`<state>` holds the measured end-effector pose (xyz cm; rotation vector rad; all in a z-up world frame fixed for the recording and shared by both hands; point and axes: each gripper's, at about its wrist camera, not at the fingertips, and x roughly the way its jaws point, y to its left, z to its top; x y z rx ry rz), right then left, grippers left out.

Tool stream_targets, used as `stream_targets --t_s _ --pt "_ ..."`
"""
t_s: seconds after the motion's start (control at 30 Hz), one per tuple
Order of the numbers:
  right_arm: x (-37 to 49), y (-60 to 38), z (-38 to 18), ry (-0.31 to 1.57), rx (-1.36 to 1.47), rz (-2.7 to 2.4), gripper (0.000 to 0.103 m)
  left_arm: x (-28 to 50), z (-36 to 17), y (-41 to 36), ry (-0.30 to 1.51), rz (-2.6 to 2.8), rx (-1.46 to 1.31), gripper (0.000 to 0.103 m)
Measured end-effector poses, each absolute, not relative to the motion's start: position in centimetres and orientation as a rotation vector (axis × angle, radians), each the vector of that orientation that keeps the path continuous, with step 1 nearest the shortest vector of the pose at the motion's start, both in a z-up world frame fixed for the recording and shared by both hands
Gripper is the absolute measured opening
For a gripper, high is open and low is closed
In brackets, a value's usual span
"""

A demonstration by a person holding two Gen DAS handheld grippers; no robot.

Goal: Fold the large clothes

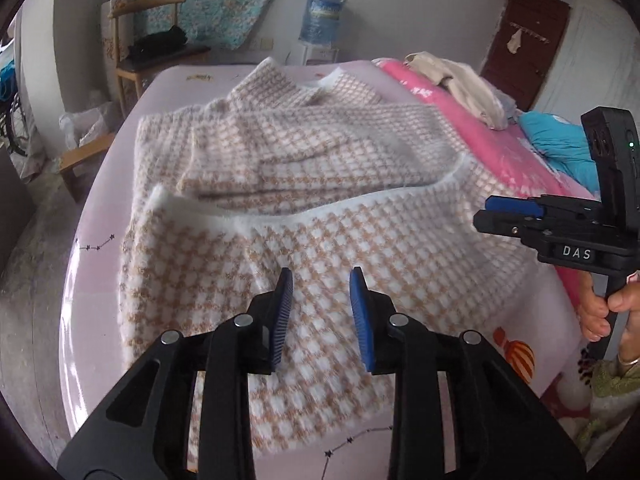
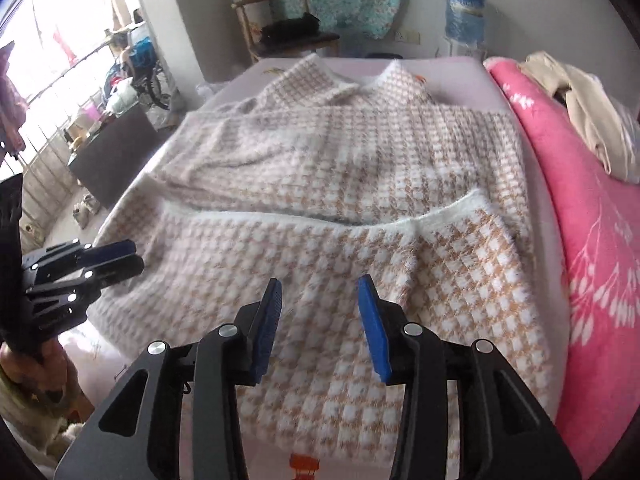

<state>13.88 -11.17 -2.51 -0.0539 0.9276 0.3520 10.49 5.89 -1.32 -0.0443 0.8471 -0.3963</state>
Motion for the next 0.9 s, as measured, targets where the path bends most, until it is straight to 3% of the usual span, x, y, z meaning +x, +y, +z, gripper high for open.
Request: stream_targets --t_s 0.2,0.43,0.57,0.77,0.9 --pt "12.0 -8.0 -7.5 1.002 -0.153 0.348 0.04 9.0 -4.9 3.0 0.942 -0.4 0.013 0.032" --pt "9.0 -6.7 -4.4 0.921 -0.186 0.383 0.04 6.6 -3.1 3.5 0.859 -0.41 0.0 0.031" --pt "8.9 -5.0 -7.6 0.951 -0.225 0.387 0.041 7.1 -6.2 3.6 0.929 -0.353 -0.014 0.038" --pt "8.0 -7.5 -5.7 0.954 -0.222 0.291 0.041 5.8 -4.4 6.5 0.88 -0.284 -0.047 0.038" --pt "9.7 -9.9 -7.7 1.022 -0.057 0.31 0.041 6.5 -6.3 7.9 0.91 -0.257 -0.074 0.038"
